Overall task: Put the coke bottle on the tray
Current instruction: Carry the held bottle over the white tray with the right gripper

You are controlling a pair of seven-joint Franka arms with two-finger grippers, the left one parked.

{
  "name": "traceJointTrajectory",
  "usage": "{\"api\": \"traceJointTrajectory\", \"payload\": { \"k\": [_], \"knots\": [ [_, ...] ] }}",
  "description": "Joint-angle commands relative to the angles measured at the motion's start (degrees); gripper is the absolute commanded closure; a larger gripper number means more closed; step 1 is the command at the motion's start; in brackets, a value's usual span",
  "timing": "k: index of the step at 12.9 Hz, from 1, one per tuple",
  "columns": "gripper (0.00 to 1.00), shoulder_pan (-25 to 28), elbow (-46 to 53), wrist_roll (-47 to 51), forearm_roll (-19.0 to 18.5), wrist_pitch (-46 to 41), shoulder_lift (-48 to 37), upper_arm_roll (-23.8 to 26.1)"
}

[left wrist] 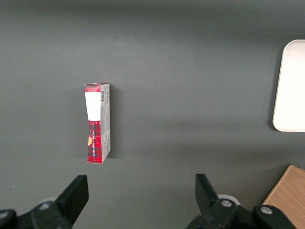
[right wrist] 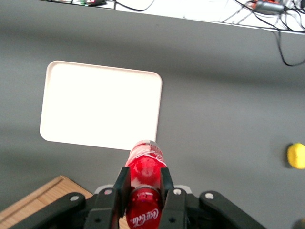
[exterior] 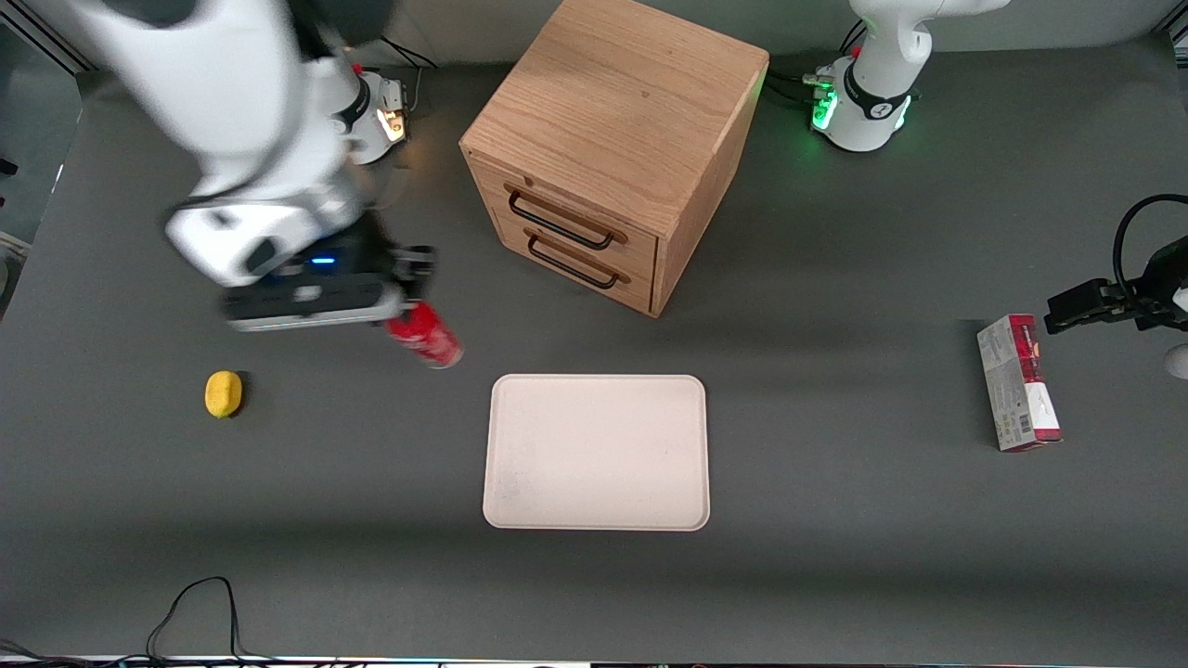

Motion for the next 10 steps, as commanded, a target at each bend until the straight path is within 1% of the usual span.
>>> {"api": "traceJointTrajectory", "payload": {
  "k": [1,10],
  "knots": [
    [1.00,2.3,1.1,2.0,-2.5,3.3,2.2,-0.7],
    [1.00,-1.6,-1.2,2.3,-1.9,22.5,17.5,-0.9]
  ]
}}
